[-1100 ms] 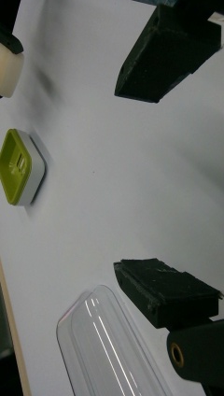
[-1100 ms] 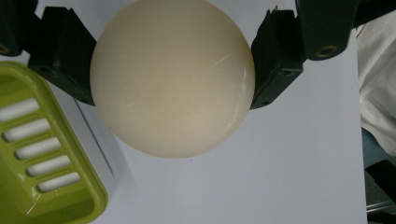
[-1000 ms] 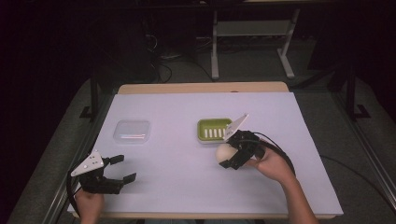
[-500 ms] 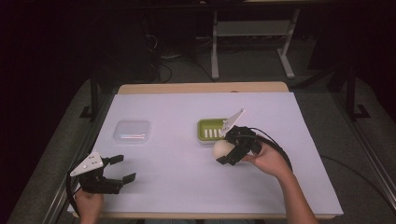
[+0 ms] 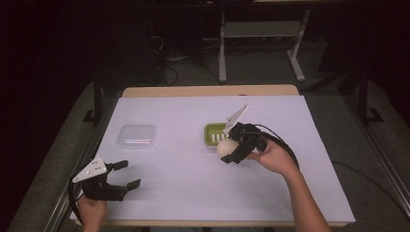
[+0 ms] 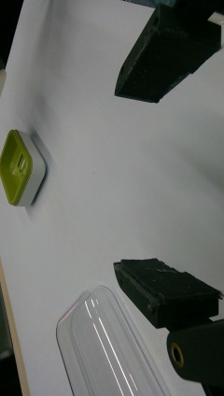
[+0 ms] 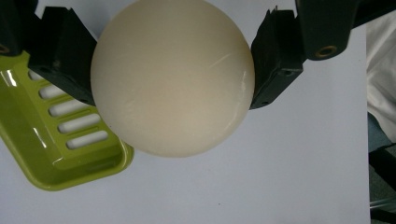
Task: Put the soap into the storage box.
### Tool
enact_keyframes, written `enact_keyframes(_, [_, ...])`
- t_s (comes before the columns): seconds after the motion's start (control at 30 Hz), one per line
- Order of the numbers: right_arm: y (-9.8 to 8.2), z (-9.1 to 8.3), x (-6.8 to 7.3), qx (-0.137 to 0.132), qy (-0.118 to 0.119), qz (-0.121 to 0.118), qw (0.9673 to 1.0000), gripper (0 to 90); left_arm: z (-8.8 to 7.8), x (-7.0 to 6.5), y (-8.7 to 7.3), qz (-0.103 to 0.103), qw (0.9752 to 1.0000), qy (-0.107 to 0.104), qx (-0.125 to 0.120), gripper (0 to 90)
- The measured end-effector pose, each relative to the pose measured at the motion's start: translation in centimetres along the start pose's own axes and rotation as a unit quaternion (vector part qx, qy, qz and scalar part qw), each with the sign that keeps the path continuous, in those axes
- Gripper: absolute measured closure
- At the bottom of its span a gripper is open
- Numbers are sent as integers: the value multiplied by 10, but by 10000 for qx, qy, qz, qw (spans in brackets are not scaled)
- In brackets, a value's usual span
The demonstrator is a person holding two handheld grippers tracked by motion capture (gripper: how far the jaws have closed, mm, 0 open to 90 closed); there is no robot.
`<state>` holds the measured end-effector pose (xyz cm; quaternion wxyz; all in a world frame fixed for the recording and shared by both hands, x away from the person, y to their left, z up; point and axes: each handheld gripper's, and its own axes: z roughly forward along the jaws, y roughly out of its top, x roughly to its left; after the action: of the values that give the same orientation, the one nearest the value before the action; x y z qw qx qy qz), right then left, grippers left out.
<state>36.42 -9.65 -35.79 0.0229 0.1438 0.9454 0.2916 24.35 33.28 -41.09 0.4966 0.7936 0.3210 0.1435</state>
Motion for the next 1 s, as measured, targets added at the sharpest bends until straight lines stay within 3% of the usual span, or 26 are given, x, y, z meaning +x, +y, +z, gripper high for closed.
enact_keyframes(0.47, [16, 0, -11, 28, 66, 24, 10000, 228, 0, 0, 0, -16, 10000, -6, -37, 131])
enact_keyframes(1.0, [35, -14, -29, 45, -65, 41, 10000, 229, -1, 1, 0, -48, 10000, -27, -48, 131])
